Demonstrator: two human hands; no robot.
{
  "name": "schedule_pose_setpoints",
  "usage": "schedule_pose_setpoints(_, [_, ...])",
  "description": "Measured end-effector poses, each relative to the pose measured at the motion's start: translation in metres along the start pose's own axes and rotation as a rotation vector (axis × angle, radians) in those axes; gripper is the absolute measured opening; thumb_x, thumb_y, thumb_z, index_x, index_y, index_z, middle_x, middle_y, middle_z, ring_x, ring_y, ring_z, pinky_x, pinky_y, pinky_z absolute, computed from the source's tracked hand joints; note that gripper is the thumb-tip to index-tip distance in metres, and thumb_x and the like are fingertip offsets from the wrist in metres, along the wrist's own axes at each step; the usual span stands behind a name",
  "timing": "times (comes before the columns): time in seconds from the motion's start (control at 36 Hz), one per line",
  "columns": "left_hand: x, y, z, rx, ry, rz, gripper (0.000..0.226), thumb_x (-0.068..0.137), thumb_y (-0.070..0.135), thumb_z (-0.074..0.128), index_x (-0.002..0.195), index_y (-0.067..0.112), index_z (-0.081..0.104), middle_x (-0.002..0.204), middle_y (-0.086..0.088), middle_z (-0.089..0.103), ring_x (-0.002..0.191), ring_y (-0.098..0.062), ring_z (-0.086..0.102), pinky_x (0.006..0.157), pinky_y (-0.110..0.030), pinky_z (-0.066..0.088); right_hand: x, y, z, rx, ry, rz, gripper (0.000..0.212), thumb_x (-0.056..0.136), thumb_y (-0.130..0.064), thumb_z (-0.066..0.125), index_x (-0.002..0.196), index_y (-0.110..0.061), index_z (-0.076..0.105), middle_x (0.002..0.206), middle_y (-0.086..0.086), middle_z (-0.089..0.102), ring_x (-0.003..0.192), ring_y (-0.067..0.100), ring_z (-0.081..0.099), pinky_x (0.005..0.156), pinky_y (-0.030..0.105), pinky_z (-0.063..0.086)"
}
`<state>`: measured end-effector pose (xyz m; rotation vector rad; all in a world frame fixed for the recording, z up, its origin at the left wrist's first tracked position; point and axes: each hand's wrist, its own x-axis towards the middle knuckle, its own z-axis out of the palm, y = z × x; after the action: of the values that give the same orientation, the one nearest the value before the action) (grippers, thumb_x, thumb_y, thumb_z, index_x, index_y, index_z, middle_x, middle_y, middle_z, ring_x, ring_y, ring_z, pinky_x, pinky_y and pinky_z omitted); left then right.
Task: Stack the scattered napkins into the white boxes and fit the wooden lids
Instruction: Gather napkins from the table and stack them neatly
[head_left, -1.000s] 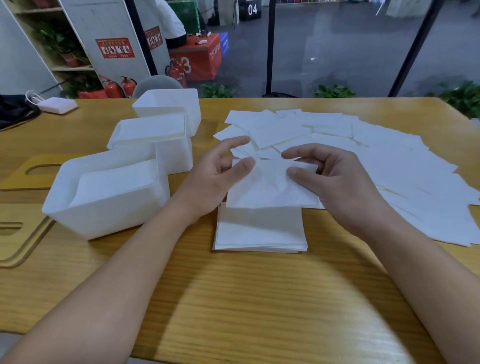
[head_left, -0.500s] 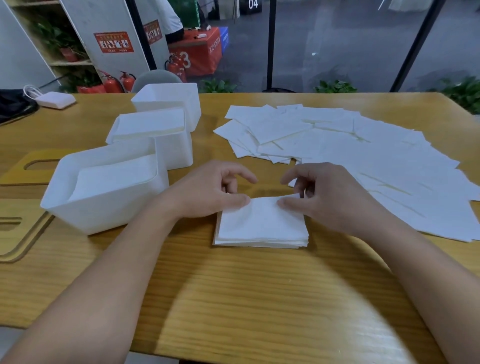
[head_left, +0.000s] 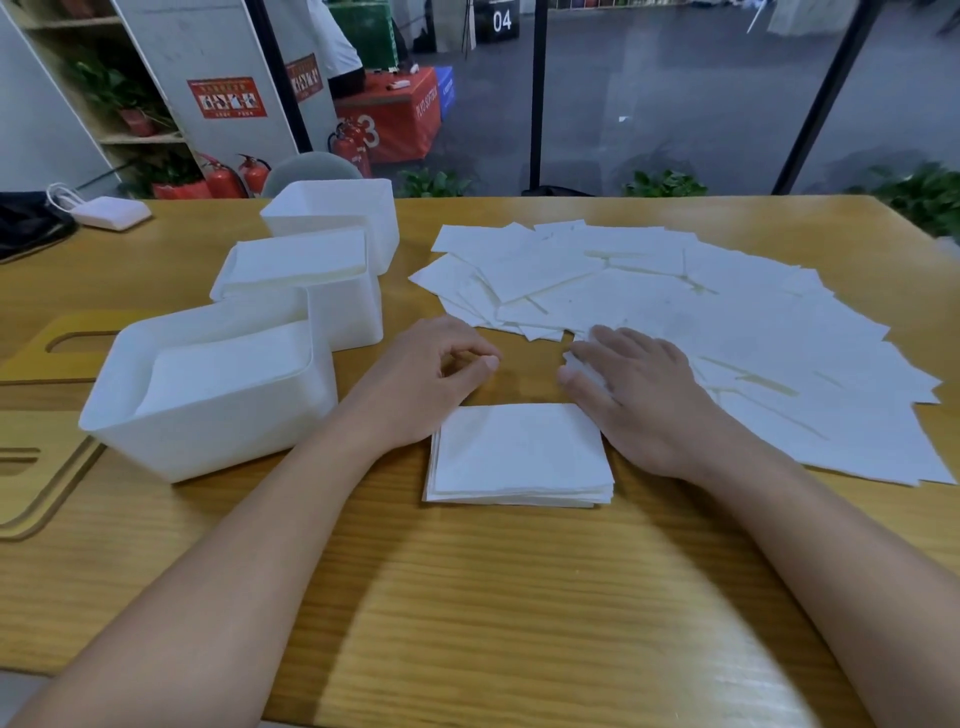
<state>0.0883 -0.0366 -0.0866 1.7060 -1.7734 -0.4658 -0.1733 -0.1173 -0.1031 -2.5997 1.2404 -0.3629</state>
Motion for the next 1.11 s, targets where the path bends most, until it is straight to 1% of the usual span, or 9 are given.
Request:
schedule_pose_setpoints(0.11, [0.003,-0.008,0.002,0.058,0.015,-0.005,0.018,0.107,0.045,0.065,0.119,0.042,0.077,0.134,0.029,0.062,0.131,0.007,0.046,0.107,-0.029,0.045,-0.002,-0.001,-0.004,0.027,-0.021,-0.025,0.067,0.103,-0.078,0.017,0.13,-0.038,0.064,0.132,-0.018,0.057,0.138,0.016,0.047,0.118,0.052,0.034])
schedule_pose_setpoints(0.22, [0.003,-0.012,0.003,0.089,0.019,-0.016,0.022,0.106,0.046,0.066,0.125,0.041,0.076,0.144,0.029,0.059,0.141,0.007,0.039,0.12,-0.04,0.043,-0.003,-0.007,-0.009,0.075,0.028,-0.016,0.058,0.101,-0.076,0.021,0.105,-0.042,0.068,0.126,-0.017,0.063,0.131,0.017,0.052,0.116,0.051,0.035])
schedule_pose_setpoints(0.28, [0.003,-0.012,0.004,0.106,0.018,-0.014,0.022,0.105,0.046,0.067,0.125,0.042,0.076,0.143,0.028,0.06,0.14,0.006,0.04,0.119,-0.041,0.044,-0.003,-0.01,-0.008,0.046,0.046,-0.003,0.064,0.099,-0.078,0.018,0.119,-0.043,0.067,0.147,-0.01,0.056,0.142,0.022,0.045,0.122,0.052,0.028])
schedule_pose_setpoints(0.33, [0.003,-0.011,0.005,0.104,0.016,-0.011,0.022,0.105,0.047,0.067,0.124,0.043,0.076,0.142,0.028,0.061,0.139,0.004,0.042,0.118,-0.041,0.045,-0.002,-0.012,-0.003,-0.022,0.028,-0.013,0.074,0.098,-0.079,0.015,0.141,-0.039,0.06,0.17,-0.005,0.036,0.156,0.025,0.029,0.128,0.05,0.016])
schedule_pose_setpoints(0.39, [0.002,-0.011,0.005,0.103,0.016,-0.007,0.021,0.104,0.048,0.068,0.123,0.044,0.076,0.14,0.028,0.062,0.137,0.003,0.043,0.118,-0.04,0.044,0.002,-0.016,0.0,-0.088,0.013,-0.039,0.08,0.098,-0.08,0.011,0.146,-0.035,0.058,0.176,-0.006,0.024,0.16,0.026,0.019,0.13,0.052,0.011])
schedule_pose_setpoints(0.67, [0.002,-0.009,0.005,0.108,0.036,0.017,0.021,0.104,0.045,0.069,0.124,0.041,0.076,0.131,0.029,0.064,0.131,0.002,0.047,0.11,-0.024,0.038,0.01,-0.017,0.005,-0.133,0.039,-0.045,0.089,0.099,-0.079,0.013,0.151,-0.021,0.055,0.169,-0.007,0.038,0.159,0.022,0.023,0.131,0.054,0.006])
schedule_pose_setpoints(0.83, [0.002,-0.009,0.005,0.113,0.044,0.028,0.02,0.104,0.044,0.07,0.122,0.04,0.077,0.13,0.028,0.065,0.129,0.003,0.048,0.105,-0.015,0.034,0.011,-0.016,0.003,-0.105,0.022,-0.066,0.091,0.096,-0.081,0.006,0.146,-0.028,0.06,0.175,-0.009,0.026,0.162,0.02,0.014,0.132,0.054,0.0])
schedule_pose_setpoints(0.94, [0.002,-0.007,0.005,0.122,0.048,0.025,0.021,0.104,0.043,0.07,0.123,0.039,0.077,0.13,0.028,0.066,0.129,0.003,0.048,0.103,-0.013,0.034,0.011,-0.016,0.005,-0.117,0.018,-0.064,0.095,0.097,-0.081,0.007,0.149,-0.019,0.056,0.17,-0.009,0.035,0.16,0.019,0.019,0.132,0.054,0.002])
schedule_pose_setpoints(1.11, [0.0,-0.002,0.004,0.091,0.087,0.012,0.02,0.103,0.039,0.072,0.122,0.04,0.076,0.126,0.028,0.067,0.127,0.006,0.048,0.099,-0.007,0.033,0.009,-0.018,0.0,-0.121,0.061,-0.08,0.088,0.1,-0.078,0.014,0.149,-0.019,0.057,0.166,-0.007,0.04,0.157,0.019,0.025,0.132,0.053,0.003])
